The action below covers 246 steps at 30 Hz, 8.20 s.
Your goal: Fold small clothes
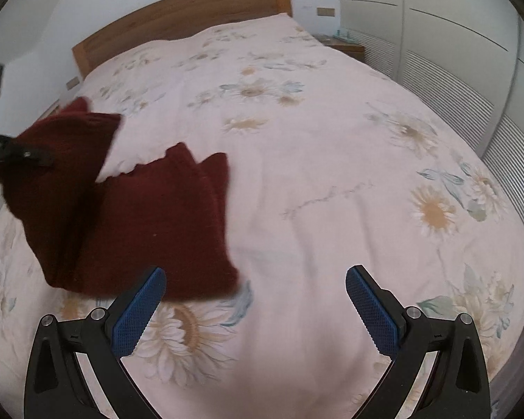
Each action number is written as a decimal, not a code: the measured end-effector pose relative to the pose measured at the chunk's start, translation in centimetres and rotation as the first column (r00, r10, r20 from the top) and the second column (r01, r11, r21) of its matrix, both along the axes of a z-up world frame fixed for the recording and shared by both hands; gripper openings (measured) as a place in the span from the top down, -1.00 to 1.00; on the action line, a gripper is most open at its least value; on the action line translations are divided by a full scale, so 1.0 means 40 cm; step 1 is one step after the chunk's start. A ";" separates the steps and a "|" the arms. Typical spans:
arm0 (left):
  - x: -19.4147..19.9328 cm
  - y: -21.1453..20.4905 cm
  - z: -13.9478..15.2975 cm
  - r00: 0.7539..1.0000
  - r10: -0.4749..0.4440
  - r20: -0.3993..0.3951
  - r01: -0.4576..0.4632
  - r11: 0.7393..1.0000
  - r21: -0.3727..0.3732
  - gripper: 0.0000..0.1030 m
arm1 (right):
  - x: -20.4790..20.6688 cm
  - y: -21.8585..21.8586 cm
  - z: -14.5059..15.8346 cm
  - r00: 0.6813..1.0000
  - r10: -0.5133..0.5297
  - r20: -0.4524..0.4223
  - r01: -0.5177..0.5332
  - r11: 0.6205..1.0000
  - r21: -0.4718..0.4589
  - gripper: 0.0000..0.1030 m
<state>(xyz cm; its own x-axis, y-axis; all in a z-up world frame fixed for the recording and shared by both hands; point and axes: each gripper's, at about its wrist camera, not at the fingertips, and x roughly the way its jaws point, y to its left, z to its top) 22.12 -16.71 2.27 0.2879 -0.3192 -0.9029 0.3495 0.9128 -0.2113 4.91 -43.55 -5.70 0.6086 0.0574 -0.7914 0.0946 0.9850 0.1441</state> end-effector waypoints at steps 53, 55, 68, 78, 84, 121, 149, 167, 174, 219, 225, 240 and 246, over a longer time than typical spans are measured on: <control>-0.136 0.124 -0.124 0.992 0.089 0.091 -0.103 0.982 0.157 -0.97 | 0.364 0.314 0.043 0.909 0.281 -0.308 -0.262 0.960 0.102 -0.29; -0.147 0.137 -0.134 0.993 0.086 0.081 -0.098 0.984 0.147 -0.97 | 0.372 0.328 -0.007 0.887 0.284 -0.363 -0.261 0.959 0.113 -0.26; -0.162 0.169 -0.192 0.997 0.064 0.042 -0.071 0.980 0.183 -0.97 | 0.304 0.183 0.001 0.940 0.220 -0.261 -0.185 0.971 0.153 0.58; -0.153 0.134 -0.200 0.998 0.065 0.015 -0.067 0.987 0.148 -0.97 | 0.231 0.121 -0.115 0.938 0.185 -0.293 -0.129 0.971 0.203 0.30; -0.138 0.134 -0.197 0.995 0.099 -0.011 -0.098 0.990 0.101 -0.97 | 0.233 0.123 -0.046 0.954 0.176 -0.243 -0.144 0.979 0.145 -0.62; 0.008 -0.036 -0.369 0.993 0.108 -0.040 -0.104 0.990 0.094 -1.00 | 0.357 0.122 -0.266 0.915 0.268 -0.302 -0.167 0.932 0.323 -0.98; -0.044 0.279 -0.090 0.993 0.063 0.097 -0.055 0.995 -0.080 0.00 | 0.271 0.396 0.028 0.929 0.355 -0.109 -0.295 0.884 0.363 0.04; -0.121 0.449 -0.325 0.979 0.202 0.003 -0.202 0.979 -0.026 -0.32 | 0.295 0.562 -0.151 0.884 0.381 -0.270 -0.297 0.905 0.304 -0.19; -0.077 0.429 -0.319 0.971 0.233 -0.049 -0.235 0.972 -0.025 -0.39 | 0.310 0.536 -0.131 0.890 0.374 -0.261 -0.303 0.912 0.276 -0.47; -0.272 0.459 -0.198 0.945 0.284 0.160 -0.307 0.941 0.143 -0.98 | 0.051 0.413 0.055 0.973 0.228 -0.041 -0.229 0.973 -0.018 -0.99; -0.375 0.478 -0.099 0.931 0.302 0.203 -0.333 0.932 0.142 -0.98 | -0.051 0.385 0.161 0.979 0.201 0.008 -0.200 0.975 -0.099 -0.99; -0.499 0.484 -0.062 0.915 0.311 0.257 -0.370 0.901 0.228 -0.98 | -0.185 0.310 0.183 0.992 0.126 -0.001 -0.125 0.985 -0.120 -0.99; -0.509 0.487 -0.063 0.912 0.319 0.257 -0.379 0.896 0.230 -0.98 | -0.187 0.308 0.194 0.992 0.126 0.004 -0.125 0.984 -0.126 -0.99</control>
<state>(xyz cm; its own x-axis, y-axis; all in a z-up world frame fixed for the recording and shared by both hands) 1.76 2.76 -0.27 0.5251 0.0831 -0.8470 0.0061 0.9948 0.1014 -2.57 -31.23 2.07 0.6121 0.0345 -0.7901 -0.0320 0.9993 0.0189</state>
